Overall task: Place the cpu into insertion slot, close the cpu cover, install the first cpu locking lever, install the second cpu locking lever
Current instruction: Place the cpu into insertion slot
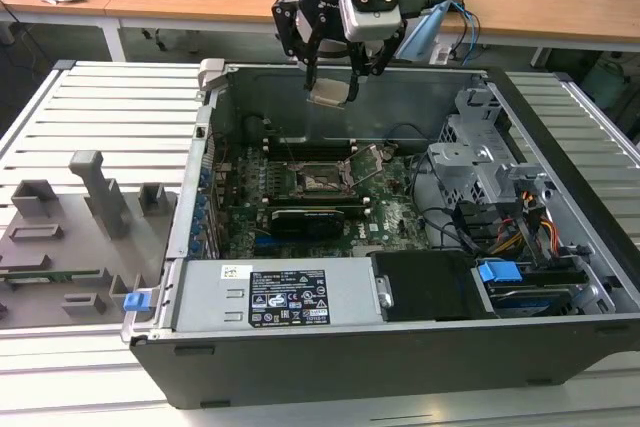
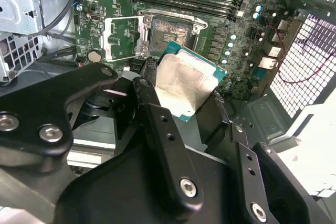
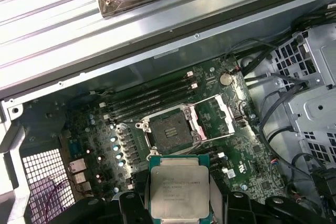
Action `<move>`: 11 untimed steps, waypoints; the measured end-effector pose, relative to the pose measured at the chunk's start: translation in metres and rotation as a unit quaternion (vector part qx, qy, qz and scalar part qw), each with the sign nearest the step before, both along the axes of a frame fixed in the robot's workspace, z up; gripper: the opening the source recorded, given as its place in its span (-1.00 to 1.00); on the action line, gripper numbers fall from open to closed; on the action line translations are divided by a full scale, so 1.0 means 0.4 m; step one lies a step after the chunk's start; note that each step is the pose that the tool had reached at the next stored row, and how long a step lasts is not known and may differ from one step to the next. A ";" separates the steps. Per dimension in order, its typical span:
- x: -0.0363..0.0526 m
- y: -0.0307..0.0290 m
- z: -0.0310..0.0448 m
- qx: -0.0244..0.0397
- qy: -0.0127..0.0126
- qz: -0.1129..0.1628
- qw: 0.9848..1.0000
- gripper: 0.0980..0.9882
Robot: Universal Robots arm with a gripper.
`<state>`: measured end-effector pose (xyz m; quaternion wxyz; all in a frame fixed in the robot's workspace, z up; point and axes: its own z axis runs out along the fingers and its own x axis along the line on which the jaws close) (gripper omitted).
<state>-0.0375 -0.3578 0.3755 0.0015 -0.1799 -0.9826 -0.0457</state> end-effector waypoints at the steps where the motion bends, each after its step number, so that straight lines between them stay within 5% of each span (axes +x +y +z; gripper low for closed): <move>1: 0.000 0.000 0.000 0.000 0.000 -0.003 1.000 0.00; 11: 0.000 0.000 -0.002 0.000 0.000 -0.058 0.998 0.00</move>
